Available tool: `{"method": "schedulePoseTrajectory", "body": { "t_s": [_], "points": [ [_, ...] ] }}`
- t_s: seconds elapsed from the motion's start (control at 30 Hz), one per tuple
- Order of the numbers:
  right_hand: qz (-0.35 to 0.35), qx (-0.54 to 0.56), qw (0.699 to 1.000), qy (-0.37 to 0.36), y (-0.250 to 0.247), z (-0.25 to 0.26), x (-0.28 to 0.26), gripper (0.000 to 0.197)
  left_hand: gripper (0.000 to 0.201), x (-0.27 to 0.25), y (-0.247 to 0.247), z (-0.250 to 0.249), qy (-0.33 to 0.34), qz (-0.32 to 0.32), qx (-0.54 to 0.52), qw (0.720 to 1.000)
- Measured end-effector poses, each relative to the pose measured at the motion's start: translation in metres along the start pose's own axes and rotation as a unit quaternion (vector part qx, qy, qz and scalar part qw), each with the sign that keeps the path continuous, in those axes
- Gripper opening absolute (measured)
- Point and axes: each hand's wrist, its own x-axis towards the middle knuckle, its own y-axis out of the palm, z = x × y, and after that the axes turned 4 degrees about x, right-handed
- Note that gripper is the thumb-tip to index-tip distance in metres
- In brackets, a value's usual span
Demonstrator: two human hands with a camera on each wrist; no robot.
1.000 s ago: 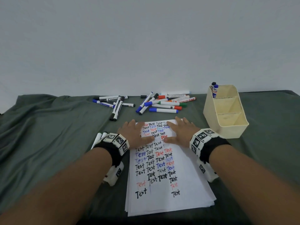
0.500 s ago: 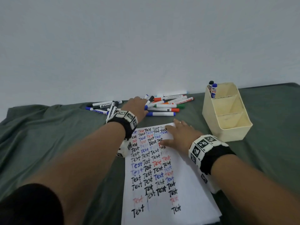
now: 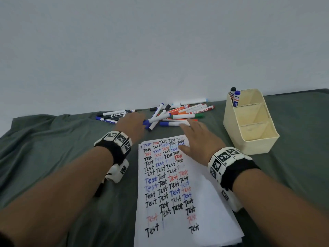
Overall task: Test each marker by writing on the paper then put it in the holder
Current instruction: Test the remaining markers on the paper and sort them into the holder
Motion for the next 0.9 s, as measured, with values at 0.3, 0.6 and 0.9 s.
{"method": "schedulePoseTrajectory", "body": {
  "t_s": [0.3,0.6,0.9],
  "points": [
    [-0.095,-0.055,0.993,-0.039,-0.002,0.001,-0.003,0.070,0.014,-0.064,-0.021,-0.039,0.173,-0.112,-0.094,0.974],
    [-0.039,-0.037,0.998,-0.019,-0.005,0.006,0.000,0.013,0.026,-0.069,-0.021,-0.075,0.177,0.008,-0.114,0.978],
    [-0.009,-0.033,0.999,-0.012,-0.005,0.006,0.001,0.010,0.127,-0.052,-0.008,-0.020,0.015,0.132,-0.170,0.976]
  ]
}}
